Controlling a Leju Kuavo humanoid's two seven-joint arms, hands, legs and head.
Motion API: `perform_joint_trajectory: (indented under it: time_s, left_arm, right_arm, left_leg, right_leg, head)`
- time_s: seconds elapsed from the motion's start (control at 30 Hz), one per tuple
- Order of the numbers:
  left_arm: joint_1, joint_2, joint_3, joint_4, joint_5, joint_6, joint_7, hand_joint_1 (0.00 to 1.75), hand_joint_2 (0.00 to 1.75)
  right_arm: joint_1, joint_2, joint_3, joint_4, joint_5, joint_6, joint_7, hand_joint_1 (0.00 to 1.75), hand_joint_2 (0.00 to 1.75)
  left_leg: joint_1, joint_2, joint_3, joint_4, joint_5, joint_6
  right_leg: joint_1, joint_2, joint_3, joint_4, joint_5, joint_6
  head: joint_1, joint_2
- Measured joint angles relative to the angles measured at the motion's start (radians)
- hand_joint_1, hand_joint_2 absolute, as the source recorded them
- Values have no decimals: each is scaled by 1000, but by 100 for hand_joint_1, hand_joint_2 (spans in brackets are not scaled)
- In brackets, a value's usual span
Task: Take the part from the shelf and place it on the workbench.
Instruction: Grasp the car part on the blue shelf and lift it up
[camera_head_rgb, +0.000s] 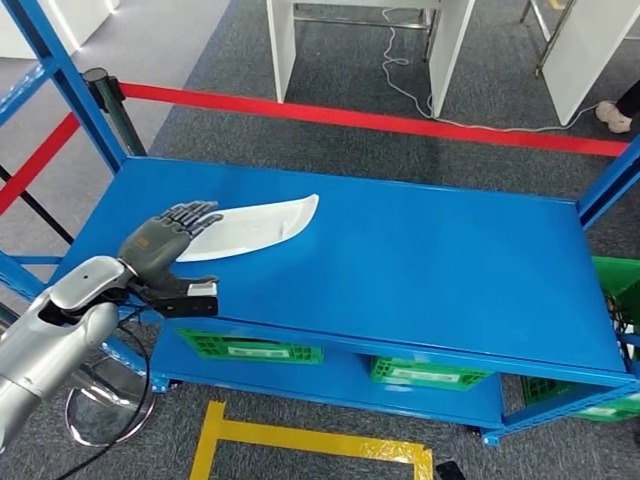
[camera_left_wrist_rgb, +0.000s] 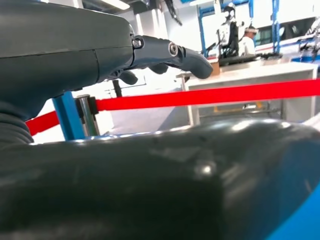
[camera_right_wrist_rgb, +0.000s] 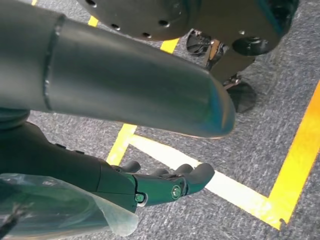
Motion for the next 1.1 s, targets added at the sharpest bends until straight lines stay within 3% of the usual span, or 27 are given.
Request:
perform_joint_trajectory:
  time_s: [0.1,0.17,0.27,0.3,0.33,0.4,0.47,0.5,0.63,0.97,1.03,1.07,1.1]
  left_arm:
    - [1,-9,-3,5,-6,2,4,0,175]
    - [0,-14,-5,7,-13,5,7,0,175]
    - [1,-18,-10,18,-23,15,14,0,175]
    - [3,-19,-14,23,-28,20,17,0,175]
    - [5,-20,-17,30,-34,29,21,0,175]
    - [7,-22,-23,41,-44,50,24,0,175]
    - [7,-23,-24,49,-49,67,25,0,175]
    - [8,-24,-24,53,-50,72,25,0,175]
    - [17,-25,-24,64,-51,79,25,0,175]
    - [20,-26,-24,65,-51,79,25,0,175]
    - [20,-27,-24,67,-51,79,25,0,175]
    - [23,-27,-25,73,-51,79,25,0,175]
    - [27,-27,-26,82,-52,78,24,0,175]
  right_arm:
    - [2,0,0,1,2,0,-1,0,0]
    - [0,0,-1,1,6,0,-1,0,0]
    - [0,0,-1,1,12,-2,0,0,0]
    - [0,0,-1,1,14,-3,3,0,0]
    - [0,0,-2,1,15,-4,9,0,0]
    - [0,0,-2,1,16,-5,20,0,0]
    - [0,1,-2,2,17,-5,27,0,0]
    - [0,1,-2,3,17,-5,29,0,0]
    - [3,1,-2,4,17,-5,32,0,0]
    - [2,0,-2,4,17,-5,32,0,0]
    - [2,-2,-2,4,17,-5,30,0,0]
    - [3,-2,-2,4,17,-5,29,0,0]
    - [4,-2,-2,5,17,-5,27,0,0]
  left_leg:
    - [0,0,1,2,-6,-10]
    - [1,0,-18,52,-38,-19]
    - [4,1,-109,231,-107,-26]
    - [4,1,-130,265,-109,-25]
    - [3,1,-137,265,-93,-23]
    - [0,1,-101,167,-20,-10]
    - [-6,2,-53,55,31,5]
    - [-9,2,-41,24,36,10]
    - [-11,2,-35,-2,31,15]
    - [-2,3,-28,-14,36,18]
    - [1,5,-22,-19,39,19]
    - [1,6,-21,-20,40,20]
    - [2,6,-19,-20,39,20]
  right_leg:
    - [0,2,10,-8,-8,-17]
    - [-4,2,18,-13,-10,-29]
    - [-2,2,26,-14,-15,-39]
    - [-1,2,28,-14,-16,-41]
    - [0,3,29,-14,-18,-41]
    - [3,4,34,-14,-20,-41]
    - [7,4,35,-14,-23,-38]
    - [8,4,33,-13,-23,-35]
    - [8,2,30,-18,-19,-18]
    - [10,2,27,-17,-24,-14]
    - [9,1,16,2,-40,-9]
    - [6,1,-18,73,-71,-4]
    - [3,0,-38,111,-76,3]
  head:
    - [-1,0]
    - [-3,0]
    - [-5,0]
    - [-5,0]
    - [-5,0]
    - [-5,0]
    - [-4,0]
    - [-4,0]
    - [-5,0]
    - [-4,0]
    - [-2,0]
    - [-1,0]
    - [0,0]
